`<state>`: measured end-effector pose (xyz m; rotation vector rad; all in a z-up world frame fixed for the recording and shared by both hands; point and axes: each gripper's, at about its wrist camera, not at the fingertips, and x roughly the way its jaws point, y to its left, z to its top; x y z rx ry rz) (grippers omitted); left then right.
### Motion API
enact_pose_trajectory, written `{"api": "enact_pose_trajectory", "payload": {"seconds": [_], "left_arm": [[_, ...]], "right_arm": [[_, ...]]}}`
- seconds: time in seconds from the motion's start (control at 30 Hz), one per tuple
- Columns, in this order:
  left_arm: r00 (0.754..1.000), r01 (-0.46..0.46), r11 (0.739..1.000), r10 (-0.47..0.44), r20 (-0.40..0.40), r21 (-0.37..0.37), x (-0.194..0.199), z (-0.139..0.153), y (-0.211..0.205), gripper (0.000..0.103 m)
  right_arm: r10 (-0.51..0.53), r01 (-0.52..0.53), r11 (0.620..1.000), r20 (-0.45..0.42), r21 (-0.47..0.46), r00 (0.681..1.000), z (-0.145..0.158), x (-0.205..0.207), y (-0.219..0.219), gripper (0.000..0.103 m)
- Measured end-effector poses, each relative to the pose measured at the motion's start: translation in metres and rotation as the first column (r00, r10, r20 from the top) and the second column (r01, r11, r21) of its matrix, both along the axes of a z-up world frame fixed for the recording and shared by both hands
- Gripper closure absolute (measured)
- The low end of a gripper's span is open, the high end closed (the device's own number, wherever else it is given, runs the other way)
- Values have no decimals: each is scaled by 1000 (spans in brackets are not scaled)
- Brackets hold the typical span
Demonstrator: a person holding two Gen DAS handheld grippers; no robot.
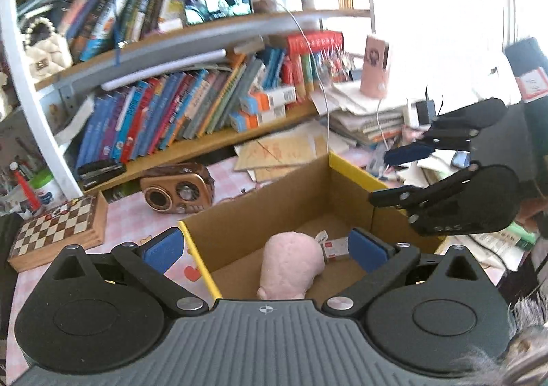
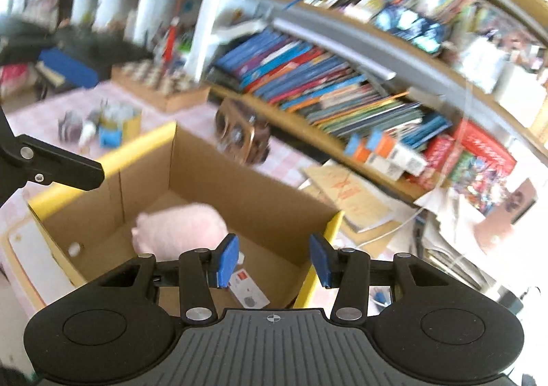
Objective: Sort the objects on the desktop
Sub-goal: 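Withdraw both tools from the yellow box back over the table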
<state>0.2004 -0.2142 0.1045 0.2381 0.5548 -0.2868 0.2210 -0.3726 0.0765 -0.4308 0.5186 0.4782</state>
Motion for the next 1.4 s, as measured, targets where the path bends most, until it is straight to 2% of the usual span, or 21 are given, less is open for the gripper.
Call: {"api": "enact_pose_trajectory", "payload": {"seconds": [0.17, 0.3, 0.57, 0.77, 1.1, 1.4], "left_arm": [[999, -25, 998, 27, 29, -56, -25, 10, 24, 0], [998, -58, 992, 61, 30, -108, -43, 9, 42, 0], [995, -95, 979, 100, 18, -180, -82, -1, 73, 0], [992, -123, 974, 123, -12, -192, -105, -14, 102, 0], [988, -153, 970, 148, -39, -187, -143, -31, 148, 0], [986, -165, 971, 156, -64, -173, -174, -51, 184, 0]], "right_arm": [[-82, 78, 993, 36, 92, 996, 17, -28, -5, 57], [-170, 161, 980, 72, 117, 983, 22, -53, -5, 57], [-318, 304, 935, 47, 184, 947, 18, -99, 2, 57], [-390, 381, 904, 8, 192, 921, 6, -132, 19, 57], [-444, 448, 870, -66, 208, 893, -14, -183, 67, 57], [-446, 464, 865, -132, 191, 885, -39, -223, 121, 57]]}}
